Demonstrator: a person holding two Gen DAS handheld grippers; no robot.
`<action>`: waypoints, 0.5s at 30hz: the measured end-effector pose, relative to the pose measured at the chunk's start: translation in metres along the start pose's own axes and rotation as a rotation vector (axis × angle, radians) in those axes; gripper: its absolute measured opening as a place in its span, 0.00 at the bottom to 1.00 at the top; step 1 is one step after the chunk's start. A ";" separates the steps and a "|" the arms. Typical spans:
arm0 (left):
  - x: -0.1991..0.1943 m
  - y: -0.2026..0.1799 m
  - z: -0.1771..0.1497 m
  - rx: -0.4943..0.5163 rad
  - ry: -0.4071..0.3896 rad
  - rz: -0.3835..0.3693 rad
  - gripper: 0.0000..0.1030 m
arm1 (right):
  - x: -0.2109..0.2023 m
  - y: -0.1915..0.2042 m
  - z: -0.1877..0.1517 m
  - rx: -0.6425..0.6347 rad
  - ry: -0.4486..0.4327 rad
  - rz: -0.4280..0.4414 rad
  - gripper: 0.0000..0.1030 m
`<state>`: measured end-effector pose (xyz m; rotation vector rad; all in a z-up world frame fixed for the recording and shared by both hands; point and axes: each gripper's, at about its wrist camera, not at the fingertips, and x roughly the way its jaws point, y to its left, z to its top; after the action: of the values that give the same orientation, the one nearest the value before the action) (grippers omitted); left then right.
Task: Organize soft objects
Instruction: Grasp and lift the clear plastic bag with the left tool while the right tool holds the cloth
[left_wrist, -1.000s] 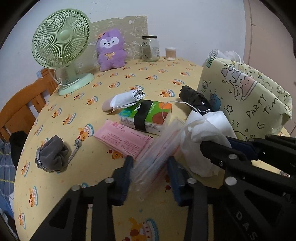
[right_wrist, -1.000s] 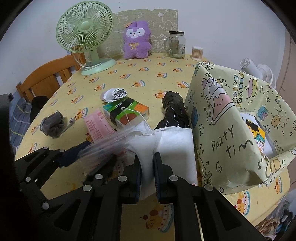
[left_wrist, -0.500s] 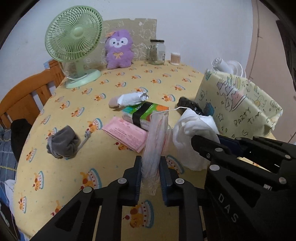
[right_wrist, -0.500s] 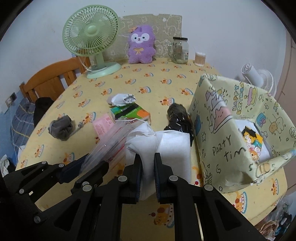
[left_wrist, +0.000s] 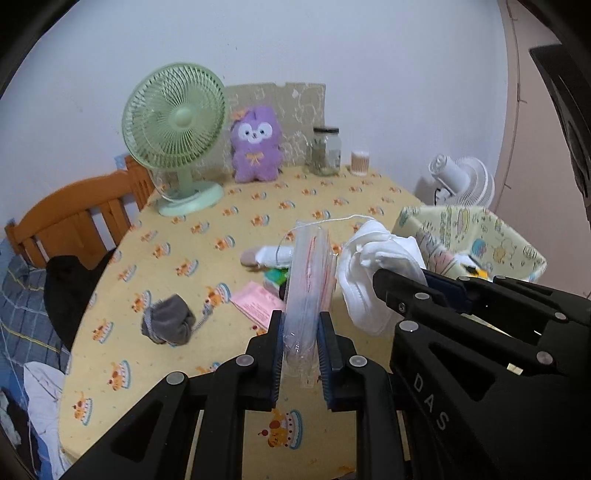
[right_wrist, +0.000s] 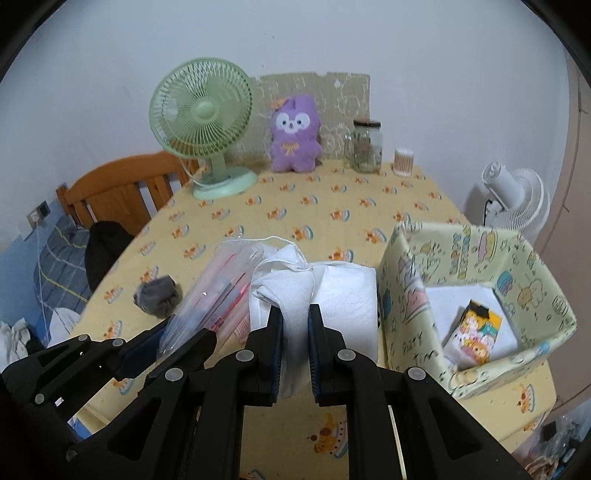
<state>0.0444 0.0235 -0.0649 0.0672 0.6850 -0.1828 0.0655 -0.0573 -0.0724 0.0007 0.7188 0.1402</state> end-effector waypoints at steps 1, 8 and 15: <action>-0.003 0.000 0.002 -0.002 -0.007 0.005 0.15 | -0.003 0.000 0.002 -0.001 -0.008 0.004 0.15; -0.017 -0.006 0.018 0.000 -0.056 0.029 0.15 | -0.019 -0.004 0.018 -0.008 -0.056 0.022 0.15; -0.021 -0.016 0.027 -0.012 -0.085 0.039 0.15 | -0.028 -0.015 0.029 -0.010 -0.092 0.033 0.15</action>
<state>0.0426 0.0071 -0.0310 0.0611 0.5998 -0.1438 0.0652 -0.0748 -0.0331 0.0098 0.6269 0.1745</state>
